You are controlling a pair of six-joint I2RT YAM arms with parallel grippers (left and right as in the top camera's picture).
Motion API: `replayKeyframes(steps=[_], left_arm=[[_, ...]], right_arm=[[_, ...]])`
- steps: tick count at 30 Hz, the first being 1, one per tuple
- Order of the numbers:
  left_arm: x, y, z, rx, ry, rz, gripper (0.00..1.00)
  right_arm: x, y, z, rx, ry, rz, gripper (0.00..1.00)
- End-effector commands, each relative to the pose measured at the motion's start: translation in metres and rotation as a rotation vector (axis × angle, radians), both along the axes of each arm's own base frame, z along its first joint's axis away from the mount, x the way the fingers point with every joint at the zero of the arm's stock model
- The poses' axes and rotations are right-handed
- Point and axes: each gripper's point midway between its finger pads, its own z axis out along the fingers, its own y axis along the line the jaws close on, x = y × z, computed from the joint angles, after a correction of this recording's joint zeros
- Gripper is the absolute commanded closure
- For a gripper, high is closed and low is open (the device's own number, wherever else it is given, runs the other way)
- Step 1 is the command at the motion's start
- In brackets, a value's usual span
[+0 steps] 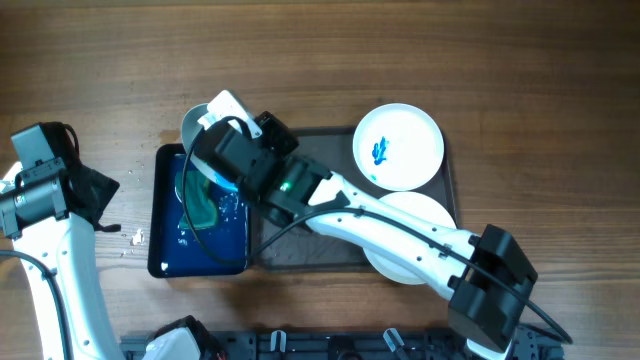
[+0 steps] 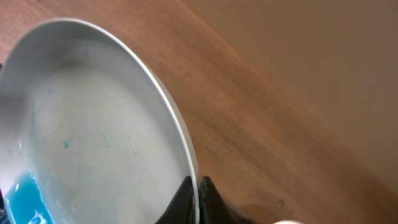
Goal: Clean dirty plates on tray and stack at the side
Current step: 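Carry the raised plate with the right gripper to the table's right side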
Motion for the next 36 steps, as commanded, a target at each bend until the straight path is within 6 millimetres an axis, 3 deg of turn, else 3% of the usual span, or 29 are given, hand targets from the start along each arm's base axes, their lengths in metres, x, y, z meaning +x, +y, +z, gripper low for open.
replayKeyframes(steps=[1, 5, 10, 23, 36], left_arm=[[-0.001, 0.004, 0.002, 0.013, -0.006, 0.029, 0.0], [-0.001, 0.004, 0.002, 0.013, -0.006, 0.029, 0.0], [-0.001, 0.004, 0.002, 0.013, -0.006, 0.029, 0.0], [-0.001, 0.004, 0.002, 0.013, -0.006, 0.029, 0.0], [-0.001, 0.004, 0.002, 0.013, -0.006, 0.029, 0.0]], right_arm=[[-0.008, 0.014, 0.02, -0.066, -0.11, 0.029, 0.95], [-0.02, 0.027, 0.037, -0.107, -0.202, 0.055, 0.95], [-0.022, 0.033, 0.049, -0.154, -0.289, 0.043, 0.96], [-0.023, 0.044, 0.052, -0.366, -0.422, 0.048, 0.95], [-0.025, 0.047, 0.081, -0.473, -0.525, 0.048, 0.95]])
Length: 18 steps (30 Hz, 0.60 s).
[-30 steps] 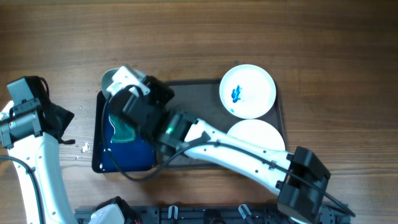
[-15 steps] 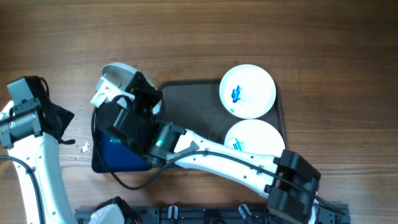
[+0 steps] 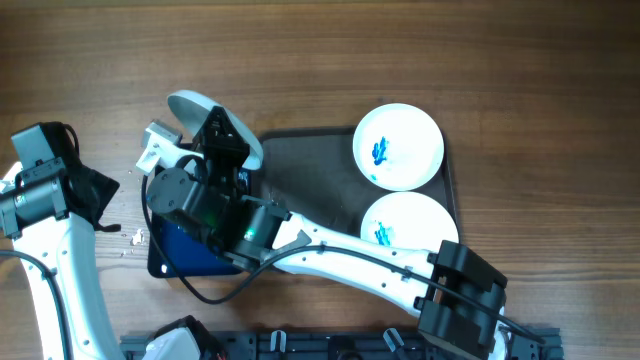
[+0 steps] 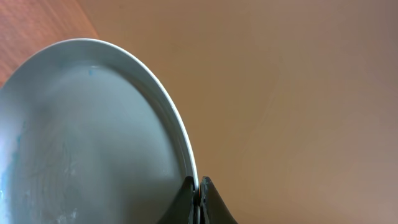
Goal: Clean dirty plates on tray and stack at the side
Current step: 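Carry the raised plate with the right gripper to the table's right side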
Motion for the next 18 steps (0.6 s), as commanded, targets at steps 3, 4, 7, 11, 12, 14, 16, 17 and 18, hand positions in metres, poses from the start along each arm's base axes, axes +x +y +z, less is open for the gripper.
replayKeyframes(steps=[3, 4, 7, 11, 12, 14, 16, 17, 18], left_arm=[[-0.001, 0.004, 0.002, 0.013, -0.006, 0.029, 0.0], [-0.001, 0.004, 0.002, 0.013, -0.006, 0.029, 0.0], [-0.001, 0.004, 0.002, 0.013, -0.006, 0.029, 0.0], [-0.001, 0.004, 0.002, 0.013, -0.006, 0.029, 0.0], [-0.001, 0.004, 0.002, 0.013, -0.006, 0.029, 0.0], [-0.001, 0.004, 0.002, 0.013, -0.006, 0.029, 0.0], [-0.001, 0.004, 0.002, 0.013, -0.006, 0.029, 0.0], [-0.001, 0.004, 0.002, 0.013, -0.006, 0.029, 0.0], [-0.001, 0.004, 0.002, 0.013, -0.006, 0.029, 0.0]], right_arm=[[-0.013, 0.012, 0.015, -0.08, -0.052, 0.019, 0.95], [-0.016, 0.014, 0.016, -0.089, -0.056, 0.028, 0.95], [-0.022, 0.018, 0.016, -0.118, -0.06, 0.044, 0.95], [-0.025, 0.02, 0.016, -0.164, -0.065, 0.058, 0.95], [-0.025, 0.02, 0.016, -0.183, -0.066, 0.06, 0.95], [-0.026, 0.021, 0.016, -0.229, -0.071, 0.066, 0.95], [-0.027, 0.021, 0.016, -0.253, -0.074, 0.071, 0.95], [-0.027, 0.022, 0.016, -0.267, -0.076, 0.074, 0.95], [-0.028, 0.022, 0.016, -0.278, -0.077, 0.078, 0.95]])
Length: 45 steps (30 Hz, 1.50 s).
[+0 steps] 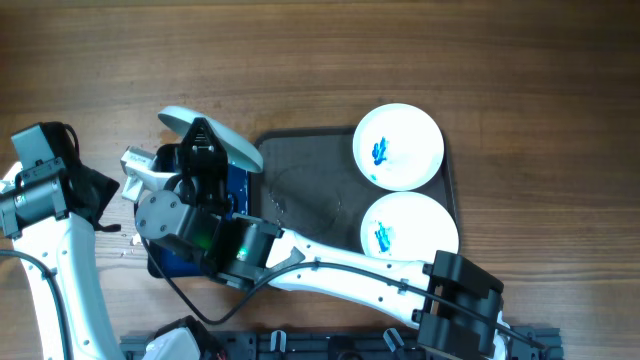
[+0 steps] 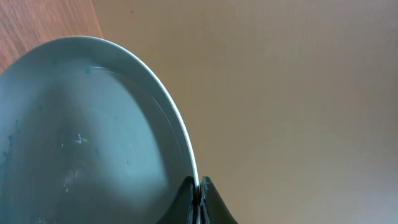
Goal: Clean dirty plates on tray and stack at the side
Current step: 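Carry the raised plate with the right gripper to the table's right side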
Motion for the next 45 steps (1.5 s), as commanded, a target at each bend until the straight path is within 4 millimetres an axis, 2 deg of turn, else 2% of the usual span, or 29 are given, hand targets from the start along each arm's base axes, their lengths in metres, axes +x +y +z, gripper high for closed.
replayKeyframes(steps=[1, 11, 19, 21, 23, 24, 25, 26, 28, 29, 30, 32, 33, 34, 36, 38, 40, 42, 45], left_arm=[[-0.001, 0.004, 0.002, 0.013, -0.007, 0.029, 0.0], [-0.001, 0.004, 0.002, 0.013, -0.007, 0.029, 0.0], [-0.001, 0.004, 0.002, 0.013, -0.007, 0.029, 0.0], [-0.001, 0.004, 0.002, 0.013, -0.007, 0.029, 0.0], [-0.001, 0.004, 0.002, 0.013, -0.007, 0.029, 0.0], [-0.001, 0.004, 0.002, 0.013, -0.007, 0.029, 0.0], [-0.001, 0.004, 0.002, 0.013, -0.007, 0.029, 0.0], [-0.001, 0.004, 0.002, 0.013, -0.007, 0.029, 0.0], [-0.001, 0.004, 0.002, 0.013, -0.007, 0.029, 0.0], [-0.001, 0.004, 0.002, 0.013, -0.007, 0.029, 0.0], [-0.001, 0.004, 0.002, 0.013, -0.007, 0.029, 0.0], [-0.001, 0.004, 0.002, 0.013, -0.007, 0.029, 0.0], [-0.001, 0.004, 0.002, 0.013, -0.007, 0.029, 0.0], [-0.001, 0.004, 0.002, 0.013, -0.007, 0.029, 0.0], [-0.001, 0.004, 0.002, 0.013, -0.007, 0.029, 0.0], [-0.001, 0.004, 0.002, 0.013, -0.007, 0.029, 0.0], [-0.001, 0.004, 0.002, 0.013, -0.007, 0.029, 0.0], [-0.001, 0.004, 0.002, 0.013, -0.007, 0.029, 0.0], [-0.001, 0.004, 0.002, 0.013, -0.007, 0.029, 0.0]], right_arm=[[-0.004, 0.003, 0.005, -0.037, -0.017, -0.003, 0.95], [-0.01, 0.008, 0.014, 0.007, -0.039, 0.0, 0.95], [-0.009, 0.002, 0.02, 0.251, -0.03, -0.052, 0.96], [-0.01, 0.0, 0.014, 0.196, -0.023, -0.063, 0.96], [-0.01, -0.002, 0.018, 0.245, -0.032, -0.077, 0.96], [-0.013, 0.003, 0.013, 0.163, -0.022, -0.048, 0.96], [-0.011, 0.002, 0.016, 0.17, -0.031, -0.054, 0.96], [-0.008, -0.002, 0.024, 0.275, -0.044, -0.078, 0.96], [-0.01, 0.003, 0.017, 0.15, -0.036, -0.045, 0.96], [-0.006, 0.0, 0.02, 0.156, -0.044, -0.056, 0.95], [0.001, -0.006, 0.027, 0.238, -0.056, -0.085, 0.95], [0.003, -0.009, 0.024, 0.123, -0.062, -0.089, 0.95], [0.009, -0.016, 0.031, 0.169, -0.079, -0.124, 0.96], [0.014, -0.025, 0.041, 0.291, -0.102, -0.173, 0.96], [0.013, -0.025, 0.033, 0.156, -0.091, -0.171, 0.96], [0.018, -0.033, 0.043, 0.253, -0.113, -0.206, 0.96], [0.015, -0.029, 0.042, 0.178, -0.112, -0.184, 0.95], [0.014, -0.027, 0.048, 0.242, -0.123, -0.178, 0.96], [0.008, -0.02, 0.045, 0.196, -0.115, -0.148, 0.96]])
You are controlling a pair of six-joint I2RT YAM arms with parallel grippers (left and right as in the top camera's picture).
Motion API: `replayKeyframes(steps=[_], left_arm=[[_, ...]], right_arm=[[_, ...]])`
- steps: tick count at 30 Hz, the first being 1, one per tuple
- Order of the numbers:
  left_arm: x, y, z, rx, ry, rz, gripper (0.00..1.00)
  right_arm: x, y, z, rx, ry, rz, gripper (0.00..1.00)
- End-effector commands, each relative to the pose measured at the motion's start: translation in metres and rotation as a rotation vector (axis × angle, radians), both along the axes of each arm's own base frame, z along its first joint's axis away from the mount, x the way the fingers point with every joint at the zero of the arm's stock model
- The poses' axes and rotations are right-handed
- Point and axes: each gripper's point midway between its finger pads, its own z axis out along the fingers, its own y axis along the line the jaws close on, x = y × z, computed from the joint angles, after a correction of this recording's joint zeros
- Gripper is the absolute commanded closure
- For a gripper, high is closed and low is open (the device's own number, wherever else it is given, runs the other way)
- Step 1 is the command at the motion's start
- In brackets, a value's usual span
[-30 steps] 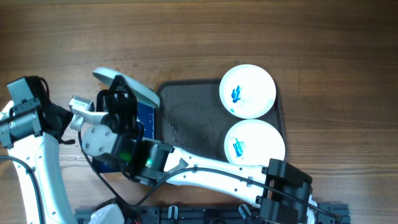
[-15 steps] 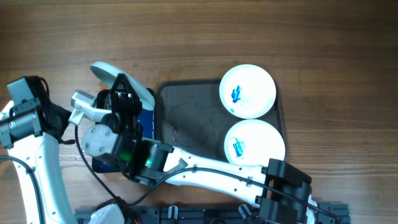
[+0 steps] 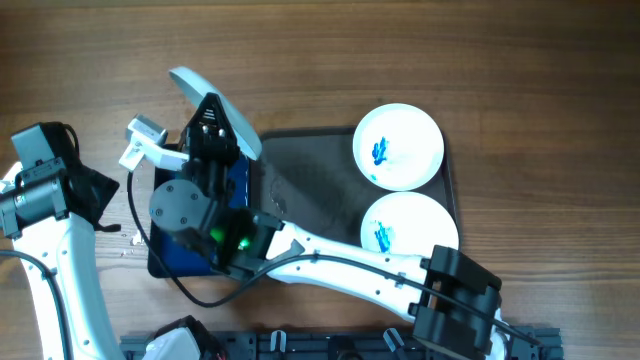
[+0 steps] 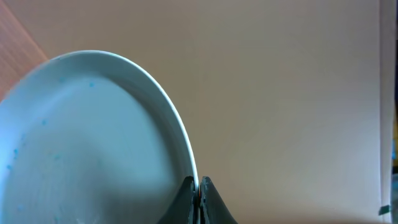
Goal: Clean dirty plates on tray and stack at the side
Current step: 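Carry the raised plate with the right gripper to the table's right side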
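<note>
My right gripper [image 4: 198,186] is shut on the rim of a white plate [image 4: 93,143], held up on edge and steeply tilted above the blue basin [image 3: 238,185]. Overhead, that plate [image 3: 205,90] shows as a narrow ellipse at the basin's far end, and faint blue specks remain on its face. Two white plates with blue smears lie on the dark tray [image 3: 310,190]: one at the far right [image 3: 398,146], one nearer [image 3: 408,226]. My left gripper is out of view; only the left arm [image 3: 45,190] shows at the table's left edge.
The blue basin with blue liquid sits left of the tray, mostly covered by my right arm [image 3: 330,265]. Small white crumbs [image 3: 130,240] lie on the wooden table by the basin's left side. A dark rail [image 3: 330,345] runs along the near edge.
The held plate has tipped up further and shifted slightly right; the right wrist view now faces almost wholly away from the table. The gripper stays shut on the rim.
At first my right gripper held the plate low over the basin, blue liquid pooled on its face. Then the plate was lifted and tilted, the liquid gone from it. It has stayed above the basin's far end, tipped ever steeper, to now.
</note>
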Motion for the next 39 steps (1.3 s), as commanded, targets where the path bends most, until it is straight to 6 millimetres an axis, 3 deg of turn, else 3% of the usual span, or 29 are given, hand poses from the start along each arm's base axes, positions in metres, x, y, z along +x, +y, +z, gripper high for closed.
replayKeyframes(steps=[1, 12, 14, 17, 18, 20, 24, 29, 33, 36, 37, 39], left_arm=[[-0.001, 0.004, 0.002, 0.013, -0.007, 0.029, 0.0], [-0.001, 0.004, 0.002, 0.013, -0.007, 0.029, 0.0], [-0.001, 0.004, 0.002, 0.013, -0.007, 0.029, 0.0], [-0.001, 0.004, 0.002, 0.013, -0.007, 0.029, 0.0], [-0.001, 0.004, 0.002, 0.013, -0.006, 0.029, 0.0], [-0.001, 0.004, 0.002, 0.013, -0.007, 0.029, 0.0], [-0.001, 0.004, 0.002, 0.013, -0.007, 0.029, 0.0], [-0.001, 0.004, 0.002, 0.013, -0.007, 0.029, 0.0], [-0.001, 0.004, 0.002, 0.013, -0.007, 0.029, 0.0], [-0.001, 0.004, 0.002, 0.013, -0.007, 0.029, 0.0], [-0.001, 0.004, 0.002, 0.013, -0.007, 0.029, 0.0], [-0.001, 0.004, 0.002, 0.013, -0.007, 0.029, 0.0]], right_arm=[[-0.007, 0.004, 0.008, -0.002, -0.007, 0.013, 0.95], [-0.009, 0.005, 0.009, 0.004, -0.008, 0.015, 0.95], [-0.007, 0.0, 0.006, 0.089, -0.004, -0.008, 0.96], [0.0, -0.016, -0.027, 0.263, 0.053, -0.08, 0.96], [-0.001, -0.015, -0.046, 0.28, 0.103, -0.065, 0.96], [-0.009, -0.006, -0.093, 0.318, 0.289, 0.015, 0.96], [-0.019, -0.012, -0.149, 0.534, 0.573, -0.019, 0.96], [-0.007, -0.041, -0.19, 0.827, 0.84, -0.215, 0.96], [0.03, -0.09, -0.186, 0.901, 0.831, -0.349, 0.96], [0.057, -0.124, -0.163, 0.914, 0.762, -0.376, 0.96], [0.072, -0.148, -0.144, 0.933, 0.715, -0.391, 0.96], [0.084, -0.173, -0.128, 0.972, 0.678, -0.42, 0.96]])
